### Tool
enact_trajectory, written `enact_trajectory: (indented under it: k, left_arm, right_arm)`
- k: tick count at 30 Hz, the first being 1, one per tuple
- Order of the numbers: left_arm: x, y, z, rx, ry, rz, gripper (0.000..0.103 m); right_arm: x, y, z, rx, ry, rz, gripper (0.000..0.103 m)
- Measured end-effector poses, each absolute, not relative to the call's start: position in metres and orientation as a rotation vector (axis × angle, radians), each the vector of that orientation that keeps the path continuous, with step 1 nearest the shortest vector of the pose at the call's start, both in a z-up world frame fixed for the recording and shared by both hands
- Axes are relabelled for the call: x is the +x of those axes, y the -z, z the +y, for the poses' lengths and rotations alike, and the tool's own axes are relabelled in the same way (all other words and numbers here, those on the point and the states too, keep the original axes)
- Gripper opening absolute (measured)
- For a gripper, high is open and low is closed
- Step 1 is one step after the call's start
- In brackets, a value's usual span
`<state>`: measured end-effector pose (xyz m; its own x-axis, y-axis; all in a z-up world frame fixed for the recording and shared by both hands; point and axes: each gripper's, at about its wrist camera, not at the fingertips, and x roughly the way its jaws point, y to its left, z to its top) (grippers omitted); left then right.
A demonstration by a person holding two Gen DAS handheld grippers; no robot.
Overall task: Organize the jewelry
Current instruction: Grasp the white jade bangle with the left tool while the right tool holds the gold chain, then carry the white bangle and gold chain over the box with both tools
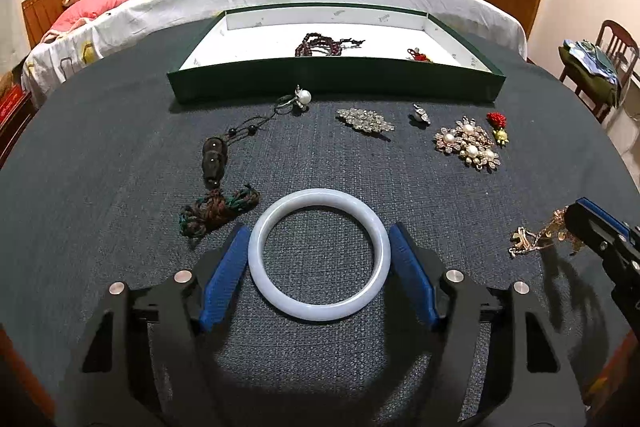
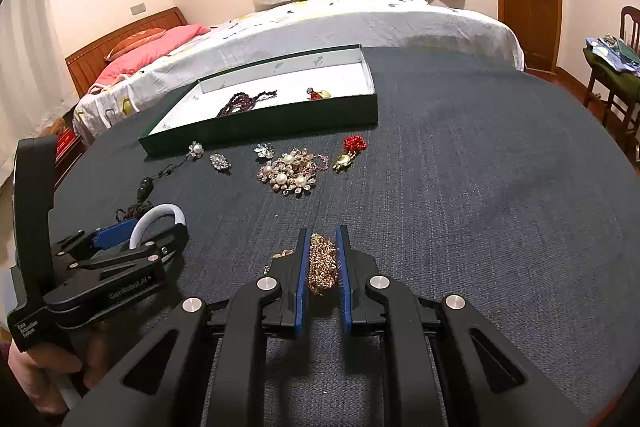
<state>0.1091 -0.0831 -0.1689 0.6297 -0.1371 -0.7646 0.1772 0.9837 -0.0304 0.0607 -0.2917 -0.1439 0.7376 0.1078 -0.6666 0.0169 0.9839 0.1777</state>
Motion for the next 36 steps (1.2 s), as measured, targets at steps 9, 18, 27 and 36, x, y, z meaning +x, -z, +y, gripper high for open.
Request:
enact_trajectory:
  k: [9,18,27,36]
  left_arm:
    - [0.102,0.161,-0.078,0.039,0.178,0.852,0.069]
    - [0.096,0.127,-0.069,0.031,0.163,0.777,0.069]
    - [0.096,0.101,-0.06,0.005,0.156,0.732,0.069]
    - [0.1,0.078,-0.059,-0.008,0.167,0.684,0.069]
  right_arm:
    - [0.058,0.136,-0.286,0.172,-0.066,0.718,0.014]
    - [0.054,0.112,-0.277,0.149,-0.092,0.668,0.014]
    - [0.053,0.087,-0.273,0.133,-0.099,0.617,0.013]
    - [0.062,0.059,-0.27,0.125,-0.116,0.554,0.013]
